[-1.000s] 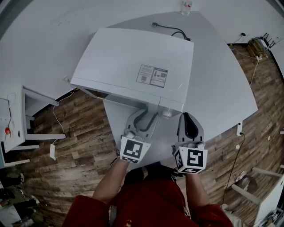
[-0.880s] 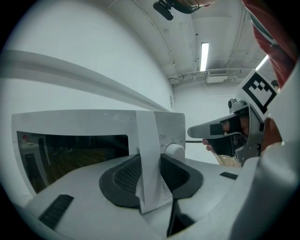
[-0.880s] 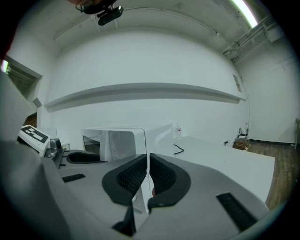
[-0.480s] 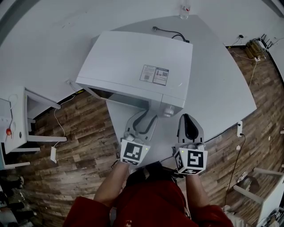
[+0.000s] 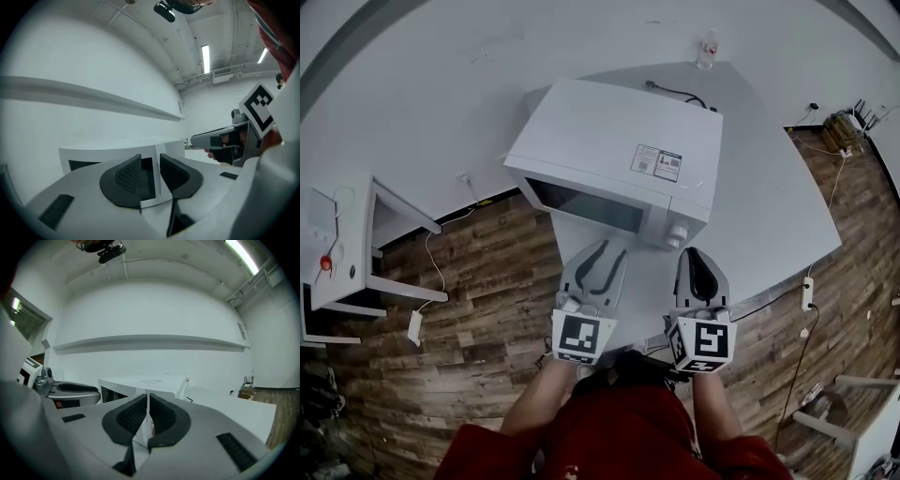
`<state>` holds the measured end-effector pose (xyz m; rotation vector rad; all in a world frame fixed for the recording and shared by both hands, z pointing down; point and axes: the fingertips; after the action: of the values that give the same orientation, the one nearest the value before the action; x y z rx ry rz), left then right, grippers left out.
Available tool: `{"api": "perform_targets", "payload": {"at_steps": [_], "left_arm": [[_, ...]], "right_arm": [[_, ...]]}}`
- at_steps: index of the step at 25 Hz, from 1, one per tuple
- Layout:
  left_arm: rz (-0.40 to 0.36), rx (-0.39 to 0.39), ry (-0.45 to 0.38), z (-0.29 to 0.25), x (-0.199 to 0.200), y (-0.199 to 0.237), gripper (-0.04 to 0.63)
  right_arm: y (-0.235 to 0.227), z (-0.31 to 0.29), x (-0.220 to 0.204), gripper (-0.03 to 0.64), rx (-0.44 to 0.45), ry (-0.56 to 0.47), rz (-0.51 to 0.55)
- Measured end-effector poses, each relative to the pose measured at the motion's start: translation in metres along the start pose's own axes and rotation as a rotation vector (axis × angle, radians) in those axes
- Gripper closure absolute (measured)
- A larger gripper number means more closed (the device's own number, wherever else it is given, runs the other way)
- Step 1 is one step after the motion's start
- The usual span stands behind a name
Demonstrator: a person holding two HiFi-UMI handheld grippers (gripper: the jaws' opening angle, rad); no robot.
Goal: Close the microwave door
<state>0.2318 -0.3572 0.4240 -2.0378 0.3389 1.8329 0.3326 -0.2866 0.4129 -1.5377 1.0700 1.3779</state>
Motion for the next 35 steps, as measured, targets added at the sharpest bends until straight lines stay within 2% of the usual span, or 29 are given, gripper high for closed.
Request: {"api": "perform_targets", "payload": {"at_steps": [9, 13, 20, 27, 35], "left_arm": [[0.025, 0.085, -0.168, 0.068, 0.064, 0.027, 0.460], [0.039, 0.118, -0.184, 0.091, 0.076, 0.039, 0.494], [0.021, 0.155, -0.182, 0.123, 0.083, 0.055, 0.560], [0.034, 0.188, -0.180, 0.140, 0.080, 0.068, 0.568], [0.040, 0.197, -0.186, 0.149, 0.079, 0.074, 0.568]], "right_arm": [[0.062, 0.018, 0.044, 0.580, 0.077, -0.095, 0.027], [0.087, 0.023, 0.057, 0.580, 0.108, -0.127, 0.042], [0.110, 0.034, 0.070, 0.580, 0.118, -0.149, 0.083], [0.142, 0.037, 0.078, 0.580, 0.175, -0.160, 0.112], [0.152, 0.040, 0.077, 0.580, 0.184, -0.163, 0.106]]}}
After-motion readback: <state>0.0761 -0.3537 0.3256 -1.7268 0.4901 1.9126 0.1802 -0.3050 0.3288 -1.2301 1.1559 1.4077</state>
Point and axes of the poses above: the fingertips, and each gripper's own axes: z backward along the fingers, y to its left, x out of its top, and after that the axes turned 1 degree about -z, right-handed
